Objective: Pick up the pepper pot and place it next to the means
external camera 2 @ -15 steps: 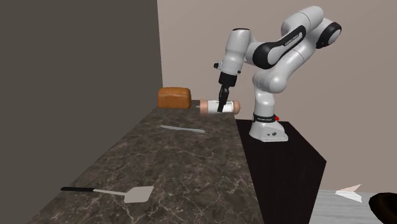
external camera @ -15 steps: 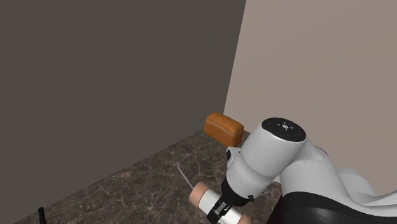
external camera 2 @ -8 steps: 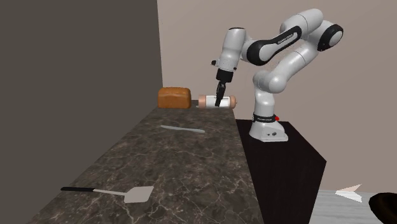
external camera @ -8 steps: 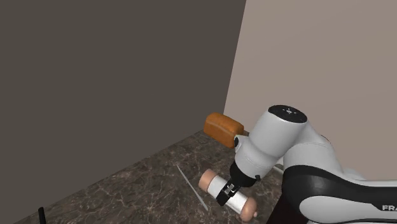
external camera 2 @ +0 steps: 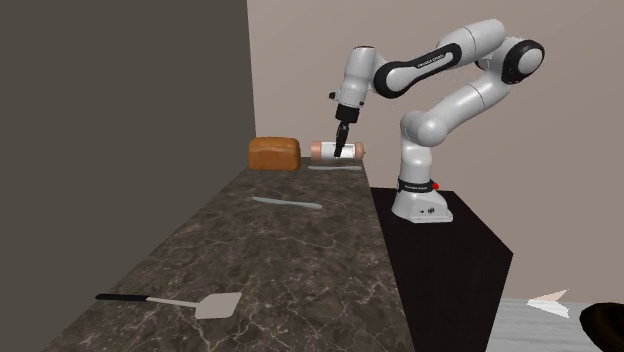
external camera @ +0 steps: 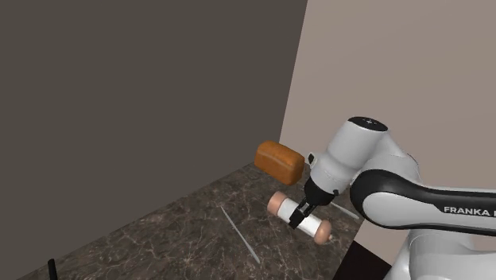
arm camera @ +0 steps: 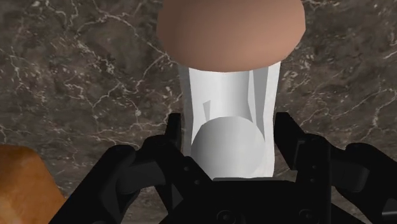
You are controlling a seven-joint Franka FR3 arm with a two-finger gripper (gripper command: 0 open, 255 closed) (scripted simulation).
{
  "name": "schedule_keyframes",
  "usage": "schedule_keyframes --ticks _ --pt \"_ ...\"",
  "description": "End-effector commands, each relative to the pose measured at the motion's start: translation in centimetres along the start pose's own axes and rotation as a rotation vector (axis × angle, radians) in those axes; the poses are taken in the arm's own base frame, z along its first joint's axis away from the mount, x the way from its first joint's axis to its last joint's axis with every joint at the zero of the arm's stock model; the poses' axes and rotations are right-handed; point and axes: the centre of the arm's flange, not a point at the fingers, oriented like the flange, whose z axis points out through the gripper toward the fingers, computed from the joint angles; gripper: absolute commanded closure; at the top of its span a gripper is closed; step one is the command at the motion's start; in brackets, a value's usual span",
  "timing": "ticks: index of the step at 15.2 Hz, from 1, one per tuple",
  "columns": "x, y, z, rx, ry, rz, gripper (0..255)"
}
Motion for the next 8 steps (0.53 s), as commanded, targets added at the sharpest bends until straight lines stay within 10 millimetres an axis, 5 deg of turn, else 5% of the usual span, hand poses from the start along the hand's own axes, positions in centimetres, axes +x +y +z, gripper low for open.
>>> schedule_keyframes --ticks 1,8 --pt "0.4 2.6 0.1 0.000 0.000 -0.003 255" --pt "1.8 11.7 0.3 0.000 0.000 -0.003 255"
